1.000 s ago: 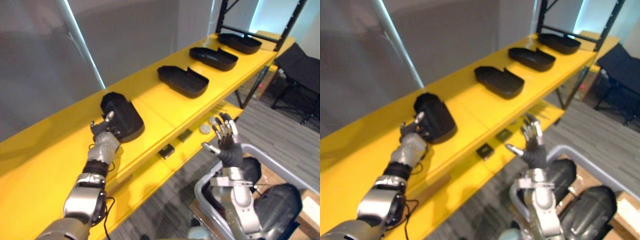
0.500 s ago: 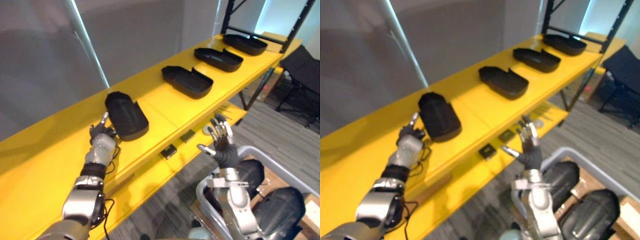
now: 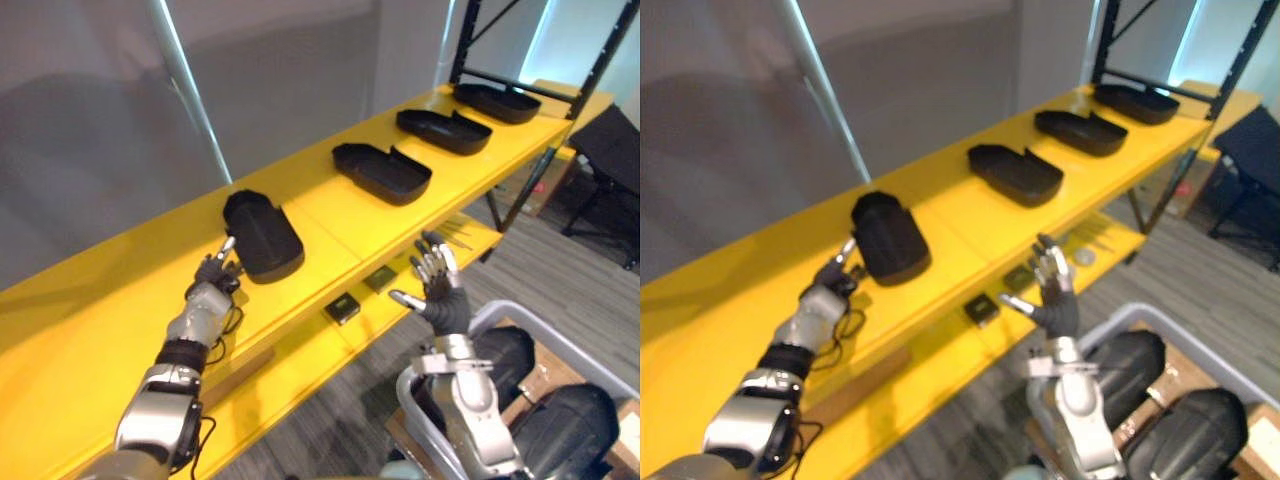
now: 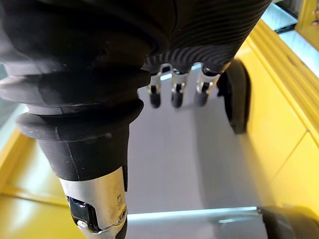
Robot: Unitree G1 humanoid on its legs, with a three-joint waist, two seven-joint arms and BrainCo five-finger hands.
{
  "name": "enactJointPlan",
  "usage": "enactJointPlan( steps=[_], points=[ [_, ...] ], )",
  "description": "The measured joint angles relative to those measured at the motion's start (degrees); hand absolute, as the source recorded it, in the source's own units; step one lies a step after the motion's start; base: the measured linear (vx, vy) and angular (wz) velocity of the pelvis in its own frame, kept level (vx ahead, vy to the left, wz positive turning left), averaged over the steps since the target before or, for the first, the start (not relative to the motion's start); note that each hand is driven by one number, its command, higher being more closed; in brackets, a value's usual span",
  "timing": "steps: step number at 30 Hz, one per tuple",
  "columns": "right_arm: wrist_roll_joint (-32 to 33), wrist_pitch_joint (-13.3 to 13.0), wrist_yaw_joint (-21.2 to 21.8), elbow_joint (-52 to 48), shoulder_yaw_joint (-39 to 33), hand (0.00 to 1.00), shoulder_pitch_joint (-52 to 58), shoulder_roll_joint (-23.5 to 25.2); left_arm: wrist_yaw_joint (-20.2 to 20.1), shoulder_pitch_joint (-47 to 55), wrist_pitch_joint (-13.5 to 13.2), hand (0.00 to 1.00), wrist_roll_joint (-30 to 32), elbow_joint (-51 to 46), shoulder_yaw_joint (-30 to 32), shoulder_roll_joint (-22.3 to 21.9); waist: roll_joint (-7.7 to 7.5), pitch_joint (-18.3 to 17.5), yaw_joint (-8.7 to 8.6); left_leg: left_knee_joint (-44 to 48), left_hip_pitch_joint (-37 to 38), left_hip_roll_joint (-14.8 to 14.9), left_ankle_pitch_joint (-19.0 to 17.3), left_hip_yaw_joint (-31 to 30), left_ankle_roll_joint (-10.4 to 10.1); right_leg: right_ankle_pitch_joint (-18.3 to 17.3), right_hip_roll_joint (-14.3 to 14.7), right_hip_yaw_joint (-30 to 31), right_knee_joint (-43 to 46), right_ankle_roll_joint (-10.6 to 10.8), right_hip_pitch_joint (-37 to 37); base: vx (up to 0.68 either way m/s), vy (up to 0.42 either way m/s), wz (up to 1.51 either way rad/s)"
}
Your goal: Walk over and take plastic housings, then place them on the shelf
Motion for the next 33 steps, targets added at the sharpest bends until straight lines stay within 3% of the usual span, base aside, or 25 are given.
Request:
enactJointPlan(
  steps=[20, 26, 33],
  points=[
    [1.74, 0.0, -0.06, -0.18, -1.57, 0.0, 0.0, -0.02, 3.59, -1.23, -0.1, 0.0, 1.03, -0.67, -3.88, -1.01, -0.19, 0.08, -0.4, -0.02, 0.02, 0.1, 0.0, 0.47, 0.0, 0.09, -0.02, 0.69, 0.14, 0.11, -0.39, 0.0, 0.0, -0.01],
    [2.27, 0.0, -0.07, -0.18, -1.33, 0.0, 0.02, 0.01, 12.04, -1.83, -0.11, 0.0, 12.54, -0.72, -3.11, -2.35, -0.76, 0.23, -0.44, -0.05, -0.01, 0.11, 0.01, 0.45, 0.01, 0.09, -0.03, 0.69, 0.14, 0.12, -0.4, 0.0, 0.0, 0.0],
    [2.3, -0.04, 0.78, -0.17, -0.73, 0.0, 0.22, -0.02, 14.07, -1.87, -2.07, 0.0, 24.53, -4.84, 2.61, 1.18, -0.8, 0.23, 0.27, -0.05, -0.12, 0.11, 0.01, 0.23, 0.01, 0.05, -0.04, 0.61, 0.59, 0.08, -0.42, 0.0, 0.0, 0.0]
  ],
)
